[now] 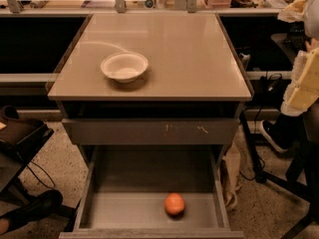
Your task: Pick orange from middle drawer and place on counter
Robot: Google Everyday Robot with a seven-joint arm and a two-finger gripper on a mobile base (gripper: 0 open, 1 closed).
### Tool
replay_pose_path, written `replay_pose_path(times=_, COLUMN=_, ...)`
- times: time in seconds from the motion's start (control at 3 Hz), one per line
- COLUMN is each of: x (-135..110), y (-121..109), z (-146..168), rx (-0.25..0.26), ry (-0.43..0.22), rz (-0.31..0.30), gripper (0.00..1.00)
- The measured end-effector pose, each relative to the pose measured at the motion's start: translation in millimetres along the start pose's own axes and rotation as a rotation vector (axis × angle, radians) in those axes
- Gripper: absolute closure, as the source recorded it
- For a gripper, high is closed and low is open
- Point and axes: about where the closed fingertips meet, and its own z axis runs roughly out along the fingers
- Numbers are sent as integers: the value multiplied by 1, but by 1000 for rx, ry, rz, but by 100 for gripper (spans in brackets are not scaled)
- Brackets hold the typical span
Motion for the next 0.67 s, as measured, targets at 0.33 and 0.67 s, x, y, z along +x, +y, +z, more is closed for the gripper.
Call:
replay_pose_path(times=0.33, x=0, y=0, z=0, rx=0, ry=0, rz=0, gripper=0)
replay_pose_path(times=0.67, x=1, y=20, z=17, rx=-9, ry=-21, rz=-46, gripper=0)
